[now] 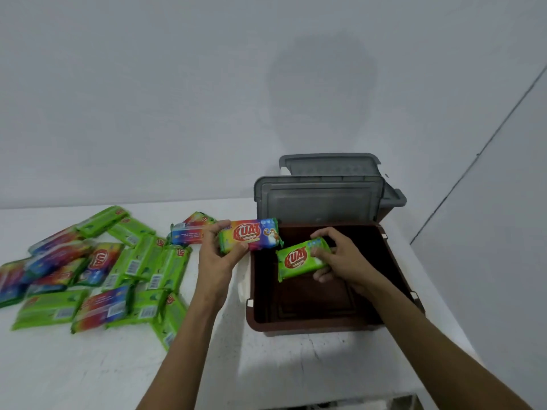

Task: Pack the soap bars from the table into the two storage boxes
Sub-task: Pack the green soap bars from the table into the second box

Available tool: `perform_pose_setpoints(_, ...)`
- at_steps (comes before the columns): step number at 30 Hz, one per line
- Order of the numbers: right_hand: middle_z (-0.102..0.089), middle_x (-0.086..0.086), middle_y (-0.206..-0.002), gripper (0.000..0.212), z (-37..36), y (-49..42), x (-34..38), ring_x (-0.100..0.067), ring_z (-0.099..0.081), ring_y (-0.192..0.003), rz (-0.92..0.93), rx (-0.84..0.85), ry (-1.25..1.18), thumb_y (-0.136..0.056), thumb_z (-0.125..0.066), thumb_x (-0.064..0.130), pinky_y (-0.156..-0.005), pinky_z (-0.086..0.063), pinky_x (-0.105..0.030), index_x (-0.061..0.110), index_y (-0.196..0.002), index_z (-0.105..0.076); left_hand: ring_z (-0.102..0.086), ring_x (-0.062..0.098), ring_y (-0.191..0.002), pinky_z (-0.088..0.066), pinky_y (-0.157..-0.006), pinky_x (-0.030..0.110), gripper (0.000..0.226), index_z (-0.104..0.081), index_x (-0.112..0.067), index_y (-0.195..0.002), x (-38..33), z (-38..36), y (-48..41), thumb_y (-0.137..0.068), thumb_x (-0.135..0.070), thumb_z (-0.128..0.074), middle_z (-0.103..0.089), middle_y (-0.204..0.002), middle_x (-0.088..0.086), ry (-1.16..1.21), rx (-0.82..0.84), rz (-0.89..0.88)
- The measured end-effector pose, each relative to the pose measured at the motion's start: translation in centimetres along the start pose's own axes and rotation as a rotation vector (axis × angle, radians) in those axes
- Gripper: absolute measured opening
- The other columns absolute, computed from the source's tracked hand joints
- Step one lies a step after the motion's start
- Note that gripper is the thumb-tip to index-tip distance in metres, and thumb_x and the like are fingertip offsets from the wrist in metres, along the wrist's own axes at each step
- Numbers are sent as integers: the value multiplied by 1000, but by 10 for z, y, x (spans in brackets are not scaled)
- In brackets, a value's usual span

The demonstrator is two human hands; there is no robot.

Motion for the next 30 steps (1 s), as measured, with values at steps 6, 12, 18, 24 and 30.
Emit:
perform_pose_setpoints(6,-64,-21,-99,22,-23,-19,-31,-25,-69,-57,-161,76,59,-97,-53,5,-58,-61,-35,17,-115,-50,-63,25,-109,-54,-93,44,46,-53,-26,-120,2,-3,2,-84,-5,-71,-62,-120,9,-25,-19,7)
perform_pose_setpoints(12,-59,-21,-120,23,-21,-28,-49,-21,-70,-65,-157,39,297,-99,-50,9,-62,-61,-29,20,-118,-56,-63,24,-110,-55,-89,35,46,-53,-27,-120,4,-3,2,-84,-5,-71,-61,-121,9,-17,-11,13)
perform_pose_setpoints(18,-53,-9,-138,38,-22,-29,-41,-23,-57,-115,-26,32,688,-97,-54,13,-87,-46,-23,23,-133,-56,-62,28,-111,-53,-94,45,46,-54,-28,-120,8,-3,-2,-84,-6,-72,-61,-122,12,0,6,20)
perform_pose_setpoints(24,-49,-14,-142,35,-29,-26,-42,-33,-56,-121,-29,62,752,-97,-54,11,-100,-46,-33,15,-131,-59,-63,27,-110,-55,-90,40,47,-54,-29,-120,6,-4,-1,-84,-6,-72,-59,-124,13,10,16,16)
perform_pose_setpoints(30,-69,-5,-112,24,-12,-19,-20,-25,-65,-102,41,-129,863,-93,-53,22,-81,-53,-32,25,-112,-67,-62,26,-111,-57,-85,36,47,-55,-30,-118,-4,-5,1,-84,-3,-72,-58,-126,10,-23,16,-51)
Point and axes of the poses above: each hand's wrist, its own y-axis away from the middle knuckle, its own z-axis out of the back of the hand, x = y × z, the point moved 8 cm from there along -y, towards the middle knuckle
